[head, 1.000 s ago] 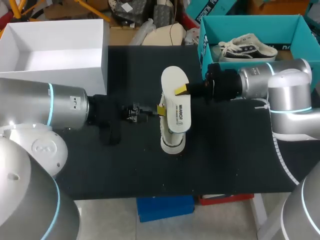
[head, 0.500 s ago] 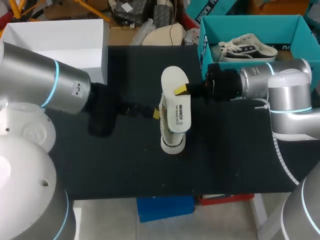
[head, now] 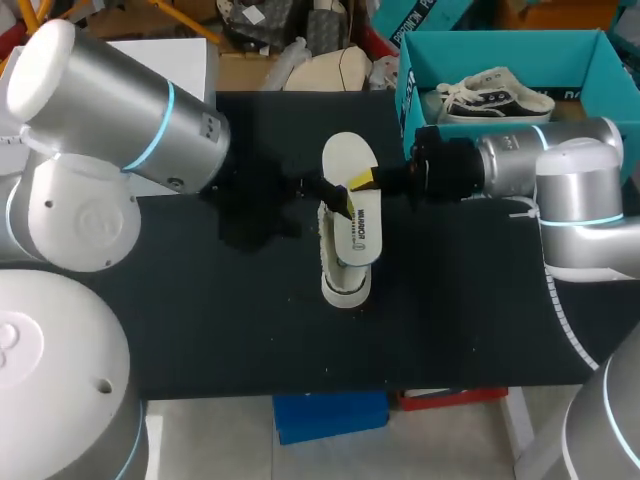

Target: Take the shoe out of the shoebox, open the shoe tongue, remove and reinsert the insole, then place the shoe into the shoebox

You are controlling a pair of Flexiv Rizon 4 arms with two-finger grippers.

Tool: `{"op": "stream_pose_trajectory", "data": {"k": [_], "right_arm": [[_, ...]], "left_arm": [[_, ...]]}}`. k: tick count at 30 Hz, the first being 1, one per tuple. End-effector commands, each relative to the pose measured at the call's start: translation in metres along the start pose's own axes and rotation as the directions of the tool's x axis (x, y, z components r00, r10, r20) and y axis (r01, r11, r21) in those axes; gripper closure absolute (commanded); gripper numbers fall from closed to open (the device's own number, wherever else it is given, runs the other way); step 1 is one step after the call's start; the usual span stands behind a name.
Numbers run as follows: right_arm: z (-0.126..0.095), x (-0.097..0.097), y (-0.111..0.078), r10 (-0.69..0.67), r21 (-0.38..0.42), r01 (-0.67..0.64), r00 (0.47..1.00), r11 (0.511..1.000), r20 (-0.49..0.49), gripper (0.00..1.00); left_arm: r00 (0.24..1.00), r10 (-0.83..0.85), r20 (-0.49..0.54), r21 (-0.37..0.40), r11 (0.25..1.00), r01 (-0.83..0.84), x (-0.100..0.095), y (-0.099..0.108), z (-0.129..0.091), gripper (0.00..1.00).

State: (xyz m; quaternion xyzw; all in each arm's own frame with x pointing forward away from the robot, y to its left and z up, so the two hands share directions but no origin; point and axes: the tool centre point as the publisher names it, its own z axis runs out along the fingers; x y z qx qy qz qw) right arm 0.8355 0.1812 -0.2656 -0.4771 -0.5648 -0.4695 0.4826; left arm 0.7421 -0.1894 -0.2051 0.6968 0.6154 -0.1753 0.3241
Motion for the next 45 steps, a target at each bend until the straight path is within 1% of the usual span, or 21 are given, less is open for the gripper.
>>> {"op": "stream_pose_trajectory", "data": {"k": [1,10,11,13,16,18,19,21,22,32,45], "right_arm": [[0.001,0.000,0.000,0.001,-0.001,-0.001,1.000,1.000,0.002,1.00],[0.001,0.000,0.000,0.001,-0.001,-0.001,1.000,1.000,0.002,1.00],[0.001,0.000,0.000,0.001,-0.001,-0.001,1.000,1.000,0.002,1.00],[0.001,0.000,0.000,0.001,-0.001,-0.001,1.000,1.000,0.002,1.00],[0.001,0.000,0.000,0.001,-0.001,-0.001,1.000,1.000,0.002,1.00],[0.001,0.000,0.000,0.001,-0.001,-0.001,1.000,1.000,0.002,1.00],[0.001,0.000,0.000,0.001,-0.001,-0.001,1.000,1.000,0.002,1.00],[0.001,0.000,0.000,0.001,-0.001,-0.001,1.000,1.000,0.002,1.00],[0.001,0.000,0.000,0.001,-0.001,-0.001,1.000,1.000,0.002,1.00],[0.001,0.000,0.000,0.001,-0.001,-0.001,1.000,1.000,0.002,1.00],[0.001,0.000,0.000,0.001,-0.001,-0.001,1.000,1.000,0.002,1.00]], "left_arm": [[0.773,-0.139,-0.619,-0.053,0.989,0.135,-0.005,0.000,0.004,0.00],[0.773,-0.139,-0.619,-0.053,0.989,0.135,-0.005,0.000,0.004,0.00],[0.778,-0.129,-0.615,-0.070,0.992,0.109,-0.008,-0.003,0.007,0.00],[0.800,-0.085,-0.594,-0.016,0.995,0.094,-0.009,-0.004,0.011,0.00],[0.744,-0.114,-0.658,-0.004,0.989,0.148,-0.008,0.003,0.022,0.00],[0.729,-0.138,-0.671,0.014,0.980,0.198,-0.006,0.008,0.024,0.00],[0.719,-0.152,-0.678,0.000,0.978,0.206,-0.006,0.010,0.025,0.00],[0.723,-0.156,-0.672,0.005,0.976,0.216,-0.006,0.012,0.024,0.00],[0.713,-0.169,-0.681,-0.006,0.974,0.225,-0.006,0.013,0.024,0.00],[0.715,-0.154,-0.682,0.005,0.976,0.216,-0.012,0.023,0.037,0.00],[0.744,-0.137,-0.654,0.037,0.977,0.211,-0.017,0.029,0.052,0.00]]}}
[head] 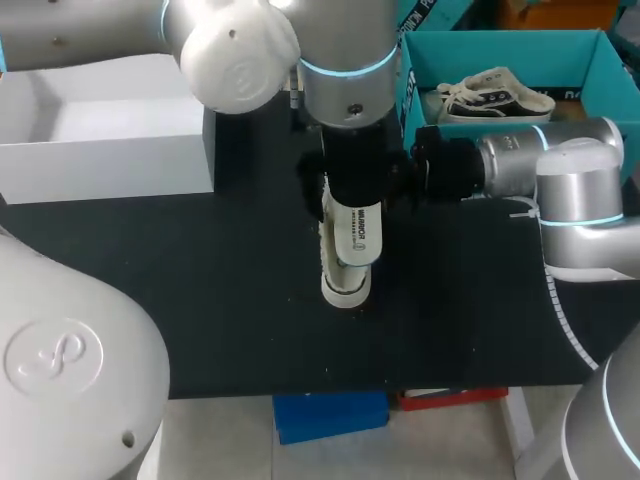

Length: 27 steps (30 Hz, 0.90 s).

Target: Take the shoe out of the shoebox, open the shoe tongue, remove and reinsert the insole, then place the shoe into the shoebox

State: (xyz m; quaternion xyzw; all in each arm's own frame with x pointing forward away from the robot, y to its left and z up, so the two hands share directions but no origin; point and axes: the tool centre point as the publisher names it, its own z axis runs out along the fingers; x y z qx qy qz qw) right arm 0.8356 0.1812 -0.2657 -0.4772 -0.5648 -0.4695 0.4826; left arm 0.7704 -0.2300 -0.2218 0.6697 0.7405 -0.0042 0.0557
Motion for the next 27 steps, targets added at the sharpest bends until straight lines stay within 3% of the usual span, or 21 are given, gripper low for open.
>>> {"op": "stream_pose_trajectory", "data": {"k": [1,15,27], "right_arm": [[0.001,0.000,0.000,0.001,-0.001,-0.001,1.000,1.000,0.002,1.00],[0.001,0.000,0.000,0.001,-0.001,-0.001,1.000,1.000,0.002,1.00],[0.001,0.000,0.000,0.001,-0.001,-0.001,1.000,1.000,0.002,1.00]], "left_arm": [[0.999,0.003,-0.053,0.001,1.000,-0.003,-0.008,0.005,0.005,0.00],[0.999,0.021,-0.030,-0.019,1.000,-0.022,-0.014,0.038,-0.003,0.00],[0.999,0.031,-0.024,-0.035,0.999,-0.032,-0.024,0.092,-0.004,0.00]]}}
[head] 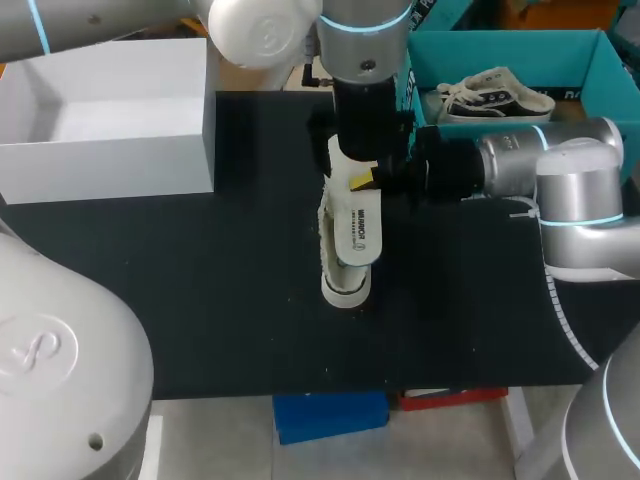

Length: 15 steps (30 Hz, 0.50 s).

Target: Take the shoe out of the shoebox, open the shoe tongue, remove and reinsert the insole, then place the shoe into the shoebox

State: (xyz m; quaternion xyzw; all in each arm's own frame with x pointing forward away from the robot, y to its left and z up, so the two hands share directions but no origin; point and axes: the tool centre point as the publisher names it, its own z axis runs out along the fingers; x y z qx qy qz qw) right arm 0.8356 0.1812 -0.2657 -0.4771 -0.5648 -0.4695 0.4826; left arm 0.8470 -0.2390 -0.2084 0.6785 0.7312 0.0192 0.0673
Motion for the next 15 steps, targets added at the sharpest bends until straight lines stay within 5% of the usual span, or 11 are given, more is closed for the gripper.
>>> {"op": "stream_pose_trajectory", "data": {"k": [1,15], "right_arm": [[0.001,0.000,0.000,0.001,-0.001,-0.001,1.000,1.000,0.002,1.00],[0.001,0.000,0.000,0.001,-0.001,-0.001,1.000,1.000,0.002,1.00]], "left_arm": [[1.000,0.004,-0.011,0.013,1.000,-0.004,-0.007,0.021,0.004,0.00],[1.000,0.008,0.009,0.030,1.000,-0.008,-0.006,0.064,0.016,0.00]]}}
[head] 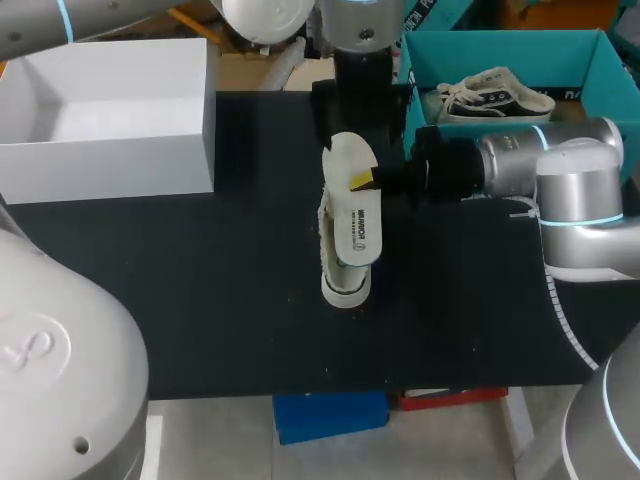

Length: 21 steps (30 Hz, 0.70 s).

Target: Take the shoe out of the shoebox, open the shoe tongue, remove and reinsert the insole, then place the shoe into the shoebox

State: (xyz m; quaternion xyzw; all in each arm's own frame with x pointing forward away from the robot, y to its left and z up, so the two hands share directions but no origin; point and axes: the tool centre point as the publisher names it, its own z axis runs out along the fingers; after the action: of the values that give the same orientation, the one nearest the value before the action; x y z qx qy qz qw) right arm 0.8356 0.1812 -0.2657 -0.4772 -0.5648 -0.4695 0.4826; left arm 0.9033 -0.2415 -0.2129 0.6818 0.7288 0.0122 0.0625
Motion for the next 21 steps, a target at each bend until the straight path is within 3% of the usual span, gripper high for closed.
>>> {"op": "stream_pose_trajectory", "data": {"k": [1,14,21], "right_arm": [[0.001,0.000,0.000,0.001,-0.001,-0.001,1.000,1.000,0.002,1.00],[0.001,0.000,0.000,0.001,-0.001,-0.001,1.000,1.000,0.002,1.00],[0.001,0.000,0.000,0.001,-0.001,-0.001,1.000,1.000,0.002,1.00]], "left_arm": [[1.000,0.000,0.007,0.012,1.000,0.000,0.000,0.011,0.005,0.00],[1.000,0.011,0.014,0.009,1.000,-0.011,0.015,0.029,0.007,0.00],[1.000,-0.006,0.013,0.005,1.000,0.006,0.021,0.026,0.006,0.00]]}}
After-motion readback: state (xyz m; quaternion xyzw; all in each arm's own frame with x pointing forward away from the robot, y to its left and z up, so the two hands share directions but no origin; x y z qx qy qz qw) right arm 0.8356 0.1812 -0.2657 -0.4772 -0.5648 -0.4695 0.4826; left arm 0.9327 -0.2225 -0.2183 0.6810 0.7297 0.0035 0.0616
